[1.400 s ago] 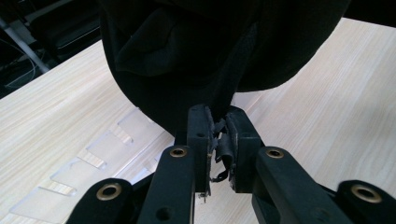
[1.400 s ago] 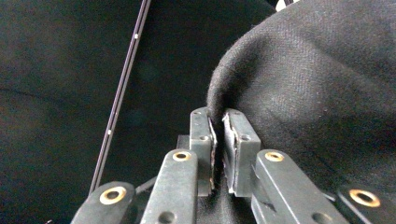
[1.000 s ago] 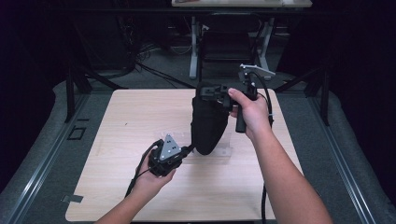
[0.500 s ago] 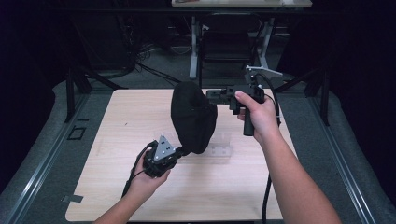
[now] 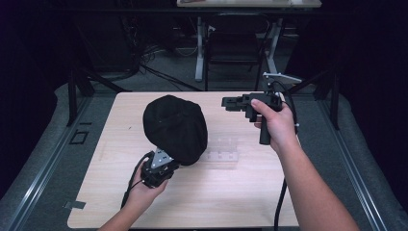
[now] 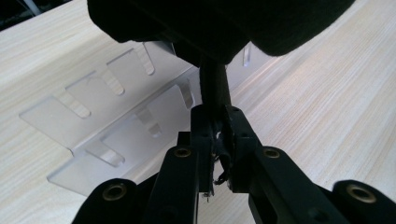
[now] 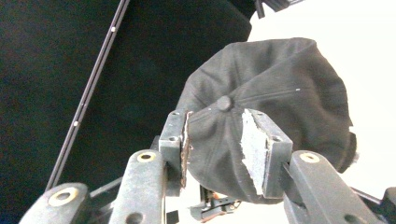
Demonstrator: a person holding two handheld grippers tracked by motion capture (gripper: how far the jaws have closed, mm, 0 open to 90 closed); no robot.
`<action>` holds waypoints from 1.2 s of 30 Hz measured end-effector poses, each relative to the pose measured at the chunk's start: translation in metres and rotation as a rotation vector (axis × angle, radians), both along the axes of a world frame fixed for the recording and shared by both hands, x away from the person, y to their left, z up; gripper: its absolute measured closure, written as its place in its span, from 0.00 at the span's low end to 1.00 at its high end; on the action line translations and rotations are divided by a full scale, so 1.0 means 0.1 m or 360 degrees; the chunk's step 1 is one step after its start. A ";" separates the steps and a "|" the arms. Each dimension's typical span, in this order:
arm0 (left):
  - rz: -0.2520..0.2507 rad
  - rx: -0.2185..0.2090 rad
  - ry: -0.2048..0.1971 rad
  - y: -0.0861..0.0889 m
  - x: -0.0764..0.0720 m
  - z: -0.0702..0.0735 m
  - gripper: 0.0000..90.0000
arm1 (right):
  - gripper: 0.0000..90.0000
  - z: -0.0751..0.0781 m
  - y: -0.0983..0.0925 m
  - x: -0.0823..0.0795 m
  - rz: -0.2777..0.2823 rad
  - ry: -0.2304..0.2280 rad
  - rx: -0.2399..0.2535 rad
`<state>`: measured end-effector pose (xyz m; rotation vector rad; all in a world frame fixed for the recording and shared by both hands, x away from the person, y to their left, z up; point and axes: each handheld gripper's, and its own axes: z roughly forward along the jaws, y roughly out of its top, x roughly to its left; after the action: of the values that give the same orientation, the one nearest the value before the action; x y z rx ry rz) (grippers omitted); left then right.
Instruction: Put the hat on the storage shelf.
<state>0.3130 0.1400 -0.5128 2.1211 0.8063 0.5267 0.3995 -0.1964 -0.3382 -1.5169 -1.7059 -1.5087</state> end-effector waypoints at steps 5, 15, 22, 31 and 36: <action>0.0015 -0.0004 -0.0002 0.00 0.00 -0.01 0.90 | 0.67 0.01 -0.05 -0.05 -0.0027 -0.0028 -0.0084; 0.0106 -0.0055 0.0024 0.18 -0.12 -0.04 0.72 | 0.64 0.04 -0.13 -0.18 -0.0093 -0.0122 -0.0286; 0.0141 -0.0176 0.0120 0.41 -0.18 -0.03 0.55 | 0.54 0.06 -0.14 -0.34 -0.0151 -0.0220 -0.0539; 0.0201 -0.0271 0.0184 0.69 -0.28 -0.13 0.46 | 0.48 0.01 -0.14 -0.55 -0.0173 -0.0354 -0.0819; 0.0238 -0.0276 0.0215 0.78 -0.24 -0.21 0.44 | 0.47 -0.06 -0.15 -0.62 -0.0164 -0.0340 -0.0859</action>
<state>0.2889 0.2176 -0.5342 1.9620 1.0548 0.3788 0.3376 -0.2113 -0.3444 -1.7683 -2.3326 -1.3630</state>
